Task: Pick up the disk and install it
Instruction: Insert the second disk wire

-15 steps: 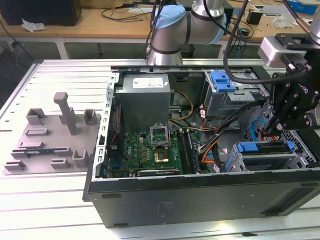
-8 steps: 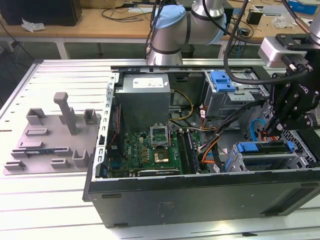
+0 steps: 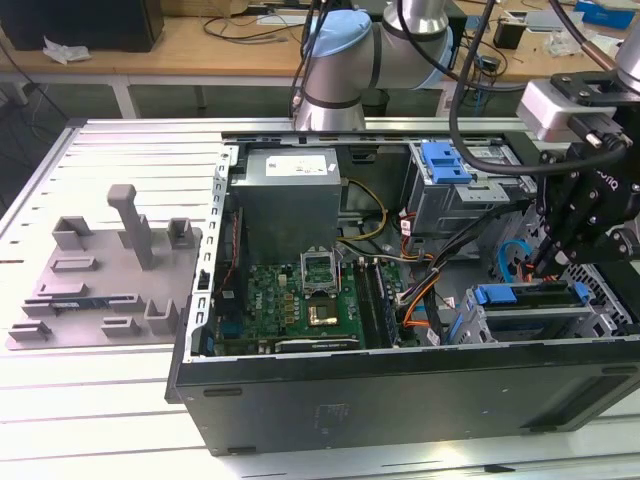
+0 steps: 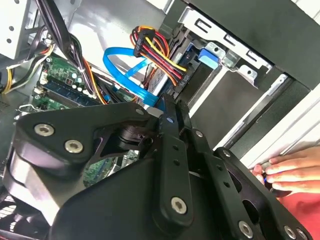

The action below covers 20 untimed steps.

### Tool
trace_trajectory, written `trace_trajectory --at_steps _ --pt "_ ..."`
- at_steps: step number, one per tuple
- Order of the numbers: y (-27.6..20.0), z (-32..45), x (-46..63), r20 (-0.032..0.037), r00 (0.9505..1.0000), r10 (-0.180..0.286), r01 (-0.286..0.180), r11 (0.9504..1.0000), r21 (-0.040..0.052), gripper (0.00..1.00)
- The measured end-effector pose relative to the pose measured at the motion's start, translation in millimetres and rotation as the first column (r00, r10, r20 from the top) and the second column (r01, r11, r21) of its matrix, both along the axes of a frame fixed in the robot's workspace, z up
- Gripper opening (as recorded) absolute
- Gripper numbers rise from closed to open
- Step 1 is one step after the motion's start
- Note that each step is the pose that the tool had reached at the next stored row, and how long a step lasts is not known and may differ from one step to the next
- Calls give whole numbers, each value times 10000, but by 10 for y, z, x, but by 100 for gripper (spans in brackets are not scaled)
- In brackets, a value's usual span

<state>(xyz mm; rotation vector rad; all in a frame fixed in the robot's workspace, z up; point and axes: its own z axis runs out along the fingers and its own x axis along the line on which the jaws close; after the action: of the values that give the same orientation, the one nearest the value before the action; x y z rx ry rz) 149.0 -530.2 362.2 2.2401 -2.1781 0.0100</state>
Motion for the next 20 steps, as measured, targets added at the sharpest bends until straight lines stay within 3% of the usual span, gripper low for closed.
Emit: trace_trajectory --at_steps 4,6,8,10,16,20 --pt "-2 -3 -1 0 9999 101 -101 9999 4 16" --pt "-2 -3 0 0 9992 389 -389 9992 1 16" --pt "-52 -5 1 1 9991 429 -429 9991 8 16" --pt "-67 -7 1 1 9991 428 -428 9991 23 16" --pt "-65 -22 1 2 9991 427 -427 9991 52 16" --pt "-37 -22 2 2 9990 448 -448 9990 52 16"
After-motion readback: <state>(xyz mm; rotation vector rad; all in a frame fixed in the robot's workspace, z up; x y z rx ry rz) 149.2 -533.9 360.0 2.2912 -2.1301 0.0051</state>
